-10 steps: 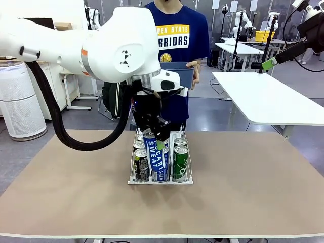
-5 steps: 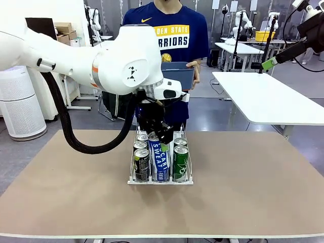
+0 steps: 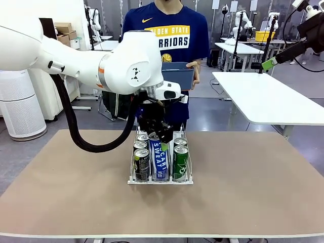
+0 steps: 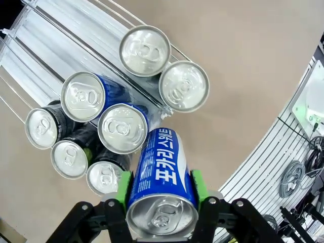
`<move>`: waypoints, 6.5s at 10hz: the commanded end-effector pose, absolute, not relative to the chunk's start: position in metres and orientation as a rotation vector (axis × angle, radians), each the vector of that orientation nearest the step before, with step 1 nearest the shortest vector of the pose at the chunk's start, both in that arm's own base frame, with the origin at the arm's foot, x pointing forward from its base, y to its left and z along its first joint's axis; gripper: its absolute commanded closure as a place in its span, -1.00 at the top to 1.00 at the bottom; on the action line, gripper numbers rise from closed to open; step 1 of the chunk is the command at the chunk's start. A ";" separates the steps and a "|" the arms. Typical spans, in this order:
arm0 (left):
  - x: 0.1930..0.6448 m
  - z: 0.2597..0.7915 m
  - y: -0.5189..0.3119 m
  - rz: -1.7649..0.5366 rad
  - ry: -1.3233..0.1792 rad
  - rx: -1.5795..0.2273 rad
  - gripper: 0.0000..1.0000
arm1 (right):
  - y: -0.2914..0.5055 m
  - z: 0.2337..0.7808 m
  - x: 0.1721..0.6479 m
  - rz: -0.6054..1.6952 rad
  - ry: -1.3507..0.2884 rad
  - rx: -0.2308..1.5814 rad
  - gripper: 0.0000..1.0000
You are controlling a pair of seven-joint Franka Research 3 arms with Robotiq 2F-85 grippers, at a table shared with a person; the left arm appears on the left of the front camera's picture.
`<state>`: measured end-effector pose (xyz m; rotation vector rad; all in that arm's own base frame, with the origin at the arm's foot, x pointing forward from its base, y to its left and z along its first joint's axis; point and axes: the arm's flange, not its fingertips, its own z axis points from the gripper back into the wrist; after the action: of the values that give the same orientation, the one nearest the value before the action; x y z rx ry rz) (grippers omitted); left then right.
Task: Fill the beverage cans into the dispenser.
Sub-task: Place the picked Ionic drink in the line of the Automatic Can Dispenser with the same cans, then pick up the Sprite handed by the human.
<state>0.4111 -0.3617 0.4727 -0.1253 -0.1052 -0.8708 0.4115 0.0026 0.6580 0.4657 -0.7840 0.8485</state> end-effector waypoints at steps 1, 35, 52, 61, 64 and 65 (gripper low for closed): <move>0.441 0.481 -0.355 -0.864 -0.195 -0.103 0.15 | 0.003 0.656 0.412 0.874 -0.794 0.495 1.00; 0.385 0.462 -0.386 -1.050 -0.235 0.031 1.00 | 0.003 0.656 0.412 0.874 -0.794 0.495 1.00; 0.359 0.605 -0.148 -1.107 -0.363 -0.004 1.00 | 0.003 0.656 0.412 0.874 -0.794 0.495 1.00; 0.313 0.685 -0.070 -0.891 -0.562 -0.024 1.00 | 0.003 0.656 0.412 0.874 -0.794 0.495 1.00; 0.313 0.685 -0.070 -0.891 -0.562 -0.024 1.00 | 0.003 0.656 0.412 0.874 -0.794 0.495 1.00; 0.316 0.685 -0.071 -0.875 -0.571 -0.028 1.00 | 0.003 0.656 0.412 0.874 -0.794 0.495 1.00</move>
<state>0.3150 -0.0712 0.6854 -0.0278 -0.5727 -0.8761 0.4115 0.0028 0.6579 0.4648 -0.7822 0.8489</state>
